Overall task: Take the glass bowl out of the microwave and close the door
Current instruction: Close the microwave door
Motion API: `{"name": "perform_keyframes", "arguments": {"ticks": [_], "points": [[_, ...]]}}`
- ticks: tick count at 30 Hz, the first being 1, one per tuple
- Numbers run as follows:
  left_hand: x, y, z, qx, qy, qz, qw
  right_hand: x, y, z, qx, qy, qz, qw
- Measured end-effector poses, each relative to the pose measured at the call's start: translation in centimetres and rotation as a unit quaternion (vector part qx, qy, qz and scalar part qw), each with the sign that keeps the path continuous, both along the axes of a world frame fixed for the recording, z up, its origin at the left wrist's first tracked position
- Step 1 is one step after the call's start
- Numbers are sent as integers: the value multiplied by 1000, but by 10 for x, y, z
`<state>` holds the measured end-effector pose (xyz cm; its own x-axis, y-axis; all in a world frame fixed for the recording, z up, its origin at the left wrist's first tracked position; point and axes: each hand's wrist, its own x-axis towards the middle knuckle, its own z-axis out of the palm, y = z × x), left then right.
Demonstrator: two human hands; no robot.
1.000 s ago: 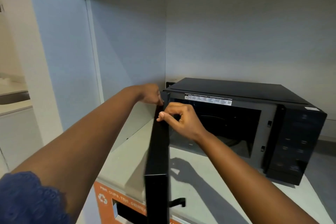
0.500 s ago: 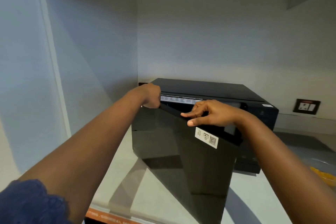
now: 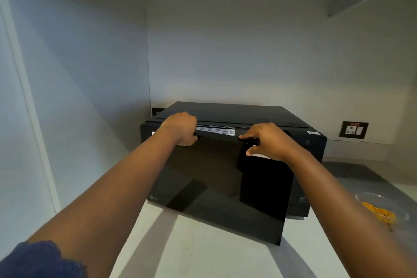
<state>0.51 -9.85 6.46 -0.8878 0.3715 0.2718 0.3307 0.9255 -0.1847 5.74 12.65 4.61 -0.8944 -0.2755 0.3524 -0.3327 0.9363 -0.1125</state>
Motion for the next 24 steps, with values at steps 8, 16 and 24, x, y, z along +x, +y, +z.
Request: {"name": "perform_keyframes", "arguments": {"ticks": [8,16,24], "points": [[-14,4,-12,-4,44,-13,999,-22,36,-13,34,33,-95,994],[-30,8,-29,28,139,-45,989,-47,61,-22,49,-35,-119,991],[-51,1,-50,124,23,-87,988,-52,69,-30,42,36,-94,994]]}}
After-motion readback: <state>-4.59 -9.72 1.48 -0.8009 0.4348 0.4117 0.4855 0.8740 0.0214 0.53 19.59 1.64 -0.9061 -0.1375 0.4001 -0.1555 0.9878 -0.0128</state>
